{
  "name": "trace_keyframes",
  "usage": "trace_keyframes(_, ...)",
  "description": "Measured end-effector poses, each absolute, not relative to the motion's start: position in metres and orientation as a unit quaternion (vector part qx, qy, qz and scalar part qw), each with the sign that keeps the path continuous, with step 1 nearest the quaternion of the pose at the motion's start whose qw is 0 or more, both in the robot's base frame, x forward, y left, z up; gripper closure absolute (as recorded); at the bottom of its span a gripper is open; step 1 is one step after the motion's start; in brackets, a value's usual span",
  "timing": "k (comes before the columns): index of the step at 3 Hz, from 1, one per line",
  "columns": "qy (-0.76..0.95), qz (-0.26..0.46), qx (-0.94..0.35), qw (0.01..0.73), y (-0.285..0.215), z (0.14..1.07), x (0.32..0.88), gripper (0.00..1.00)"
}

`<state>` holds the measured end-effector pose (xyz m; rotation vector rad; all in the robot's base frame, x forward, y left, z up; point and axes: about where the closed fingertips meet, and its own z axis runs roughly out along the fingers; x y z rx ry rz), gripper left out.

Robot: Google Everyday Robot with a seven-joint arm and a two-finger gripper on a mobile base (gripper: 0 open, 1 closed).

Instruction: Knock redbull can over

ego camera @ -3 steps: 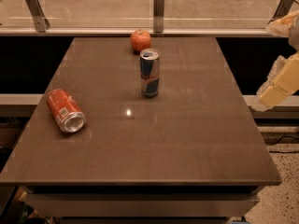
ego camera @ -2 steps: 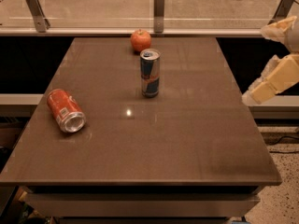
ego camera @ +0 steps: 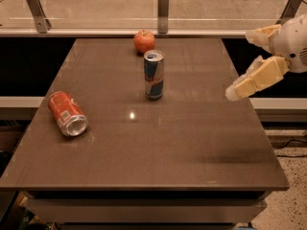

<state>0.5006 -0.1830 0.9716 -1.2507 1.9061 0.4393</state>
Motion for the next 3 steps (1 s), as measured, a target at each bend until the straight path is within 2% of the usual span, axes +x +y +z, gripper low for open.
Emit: trace_keyframes(3, 0.743, 0.194, -0.431, 0.474, -0.151, 0.938, 0.519, 0.0)
